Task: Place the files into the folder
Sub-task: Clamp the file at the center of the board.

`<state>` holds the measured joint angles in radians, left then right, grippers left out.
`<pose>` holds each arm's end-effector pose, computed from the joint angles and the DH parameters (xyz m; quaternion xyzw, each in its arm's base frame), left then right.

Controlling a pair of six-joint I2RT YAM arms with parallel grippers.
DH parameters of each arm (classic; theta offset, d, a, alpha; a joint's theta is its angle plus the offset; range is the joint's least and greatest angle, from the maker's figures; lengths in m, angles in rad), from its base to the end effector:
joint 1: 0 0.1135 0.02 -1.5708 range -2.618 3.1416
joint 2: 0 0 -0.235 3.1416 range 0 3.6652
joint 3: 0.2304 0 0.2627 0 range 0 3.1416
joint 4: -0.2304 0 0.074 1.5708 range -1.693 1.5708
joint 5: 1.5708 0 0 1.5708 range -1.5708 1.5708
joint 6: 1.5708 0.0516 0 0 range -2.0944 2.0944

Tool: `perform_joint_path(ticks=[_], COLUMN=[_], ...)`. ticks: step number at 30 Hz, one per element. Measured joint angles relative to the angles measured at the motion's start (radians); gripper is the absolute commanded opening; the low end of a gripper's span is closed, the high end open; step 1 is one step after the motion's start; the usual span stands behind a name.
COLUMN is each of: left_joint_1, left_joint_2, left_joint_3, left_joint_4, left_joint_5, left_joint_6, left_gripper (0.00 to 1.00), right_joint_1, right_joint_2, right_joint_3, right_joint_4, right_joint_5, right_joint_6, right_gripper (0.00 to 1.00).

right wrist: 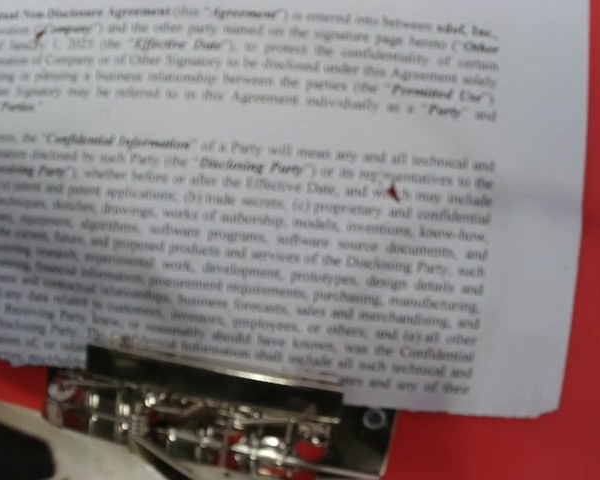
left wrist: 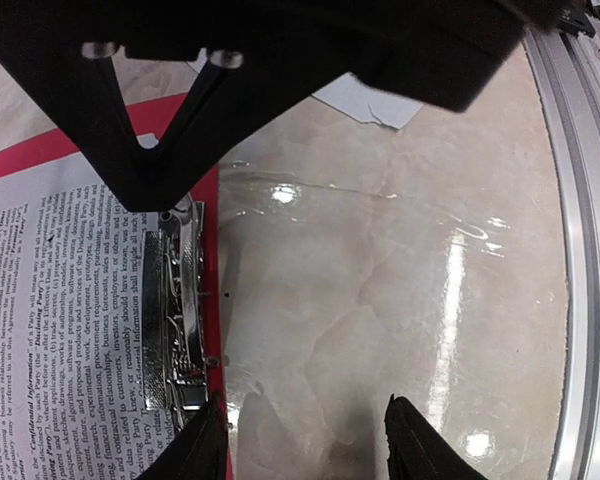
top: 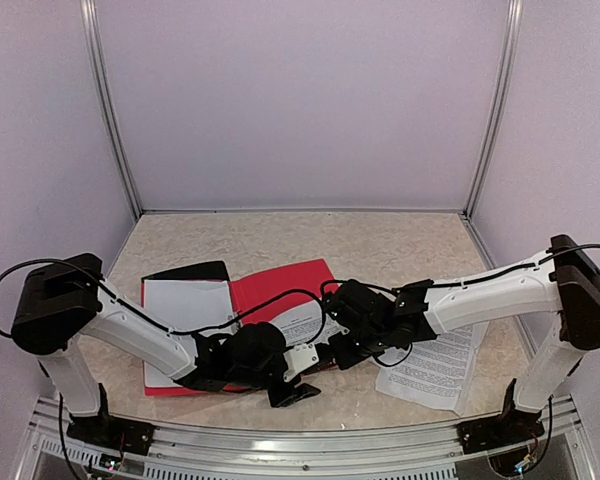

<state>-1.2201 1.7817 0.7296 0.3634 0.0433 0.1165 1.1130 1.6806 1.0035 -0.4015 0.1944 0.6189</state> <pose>0.1164 -0.3248 0.0711 0.5675 0.7039 -0.2404 0.3532 0.1599 0.3020 0.1238 -0.2131 0.9418 0.1237 0.2288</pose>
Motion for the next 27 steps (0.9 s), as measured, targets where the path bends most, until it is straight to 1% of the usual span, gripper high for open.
perform_joint_path(ticks=[9, 13, 20, 27], left_joint_1=[0.001, 0.004, 0.037, 0.067], left_joint_2=[0.019, 0.019, 0.019, 0.019], left_joint_3=[-0.025, -0.043, -0.064, -0.066], left_joint_4=[0.119, 0.145, 0.168, 0.168], left_joint_5=[-0.068, -0.077, -0.075, -0.035], left_joint_6=[0.06, 0.074, 0.069, 0.052], left_gripper=[0.45, 0.45, 0.42, 0.34], right_joint_1=[-0.01, -0.01, -0.01, -0.01], right_joint_2=[-0.007, -0.009, -0.011, -0.011], right_joint_3=[-0.014, -0.017, -0.019, -0.019], right_joint_4=[0.023, 0.027, 0.029, 0.029], right_joint_5=[-0.021, -0.024, -0.026, -0.027], right_joint_6=[0.0, 0.0, -0.001, -0.001], right_gripper=[0.0, 0.0, 0.0, 0.0])
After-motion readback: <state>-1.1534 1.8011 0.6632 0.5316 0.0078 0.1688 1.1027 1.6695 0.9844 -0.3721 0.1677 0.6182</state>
